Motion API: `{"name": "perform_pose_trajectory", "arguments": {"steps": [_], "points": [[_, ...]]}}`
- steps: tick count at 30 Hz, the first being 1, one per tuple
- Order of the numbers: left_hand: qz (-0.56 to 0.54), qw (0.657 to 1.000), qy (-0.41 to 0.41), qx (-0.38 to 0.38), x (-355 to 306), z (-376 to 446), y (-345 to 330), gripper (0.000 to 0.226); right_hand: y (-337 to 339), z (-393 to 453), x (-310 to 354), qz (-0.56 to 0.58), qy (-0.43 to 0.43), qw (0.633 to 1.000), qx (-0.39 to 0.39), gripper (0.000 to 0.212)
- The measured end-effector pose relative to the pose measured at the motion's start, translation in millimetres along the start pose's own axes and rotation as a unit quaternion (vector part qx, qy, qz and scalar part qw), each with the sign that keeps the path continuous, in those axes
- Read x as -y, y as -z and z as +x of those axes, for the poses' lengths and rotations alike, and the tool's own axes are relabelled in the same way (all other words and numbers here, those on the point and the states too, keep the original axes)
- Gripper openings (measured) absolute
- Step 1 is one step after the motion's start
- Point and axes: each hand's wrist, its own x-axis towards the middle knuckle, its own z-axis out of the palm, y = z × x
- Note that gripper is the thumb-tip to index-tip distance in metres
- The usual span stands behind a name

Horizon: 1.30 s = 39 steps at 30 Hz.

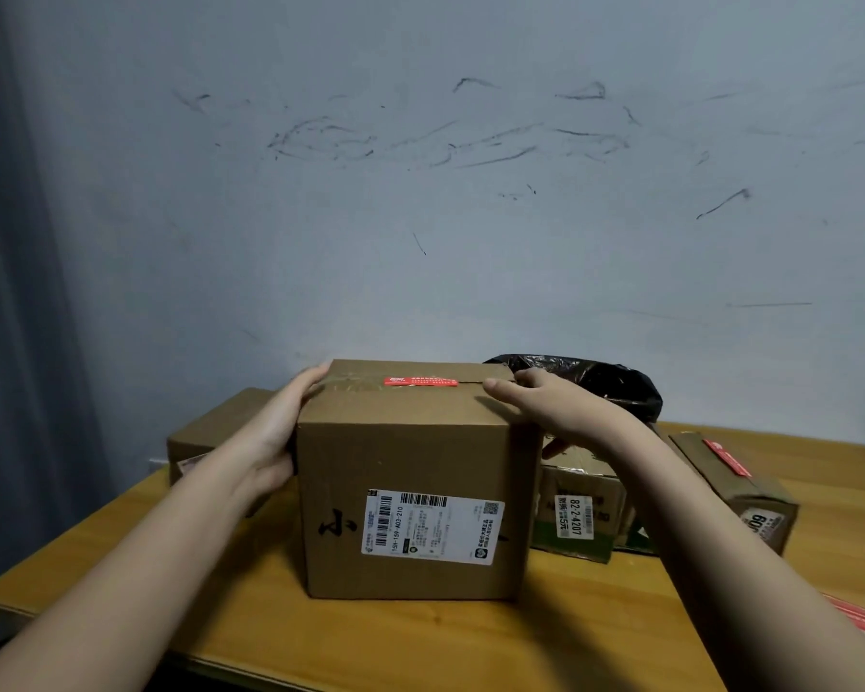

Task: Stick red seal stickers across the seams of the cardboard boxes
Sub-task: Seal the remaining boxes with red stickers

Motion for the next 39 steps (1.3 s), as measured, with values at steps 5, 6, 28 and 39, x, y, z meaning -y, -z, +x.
{"name": "perform_pose_trajectory", "arguments": {"steps": [5, 6, 28, 39], "points": [[-0.02, 1.0, 0.015, 0.017, -6, -2, 10, 0.044, -3, 5, 8, -0.031, 0.021, 0.999, 0.0, 0.071], [-0.021, 1.0, 0.01, 0.019, -8, -3, 13, 0.044, -4, 7, 11, -0.039, 0.026, 0.999, -0.01, 0.074], [-0.104, 0.981, -0.092, -0.137, 35, 5, -23, 0.111, -26, 125, 34, 0.08, 0.045, 0.995, -0.046, 0.047], [-0.11, 0.97, -0.124, -0.176, 40, 18, -70, 0.086, -35, 168, 32, 0.028, 0.056, 0.996, -0.059, 0.044]]}}
